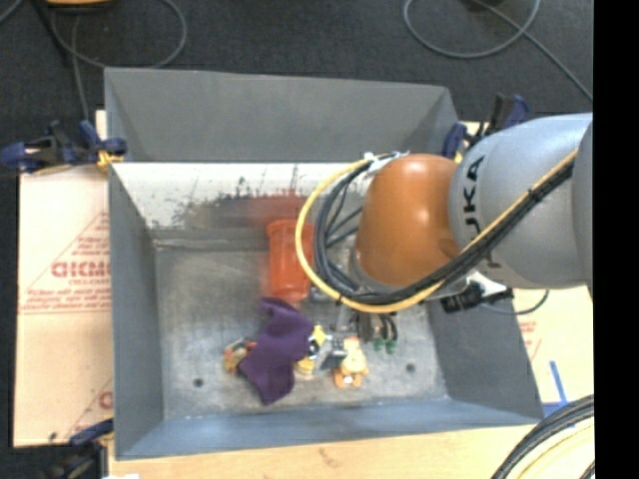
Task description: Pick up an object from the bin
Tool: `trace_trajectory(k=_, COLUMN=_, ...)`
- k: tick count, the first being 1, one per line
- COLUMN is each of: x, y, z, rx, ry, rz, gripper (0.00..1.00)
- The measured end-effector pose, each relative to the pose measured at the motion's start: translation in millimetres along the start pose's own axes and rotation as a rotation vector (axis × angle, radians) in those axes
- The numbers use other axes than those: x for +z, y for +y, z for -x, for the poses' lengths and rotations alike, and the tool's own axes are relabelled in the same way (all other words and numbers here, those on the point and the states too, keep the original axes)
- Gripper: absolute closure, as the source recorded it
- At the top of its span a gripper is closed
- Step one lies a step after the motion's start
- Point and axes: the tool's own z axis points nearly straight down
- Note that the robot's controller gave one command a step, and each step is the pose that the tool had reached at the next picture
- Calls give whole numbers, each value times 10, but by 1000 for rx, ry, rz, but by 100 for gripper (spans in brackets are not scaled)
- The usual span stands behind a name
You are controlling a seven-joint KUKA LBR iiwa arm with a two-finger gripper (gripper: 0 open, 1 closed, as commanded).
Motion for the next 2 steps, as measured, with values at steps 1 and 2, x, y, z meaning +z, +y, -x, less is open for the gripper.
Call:
trace_trajectory(k=1, x=595, y=154, z=71, rx=-91, ry=-3, rz=0, gripper=100)
trace_trajectory(k=2, x=595, y=154, z=71, rx=-90, ry=-3, rz=1, gripper=100)
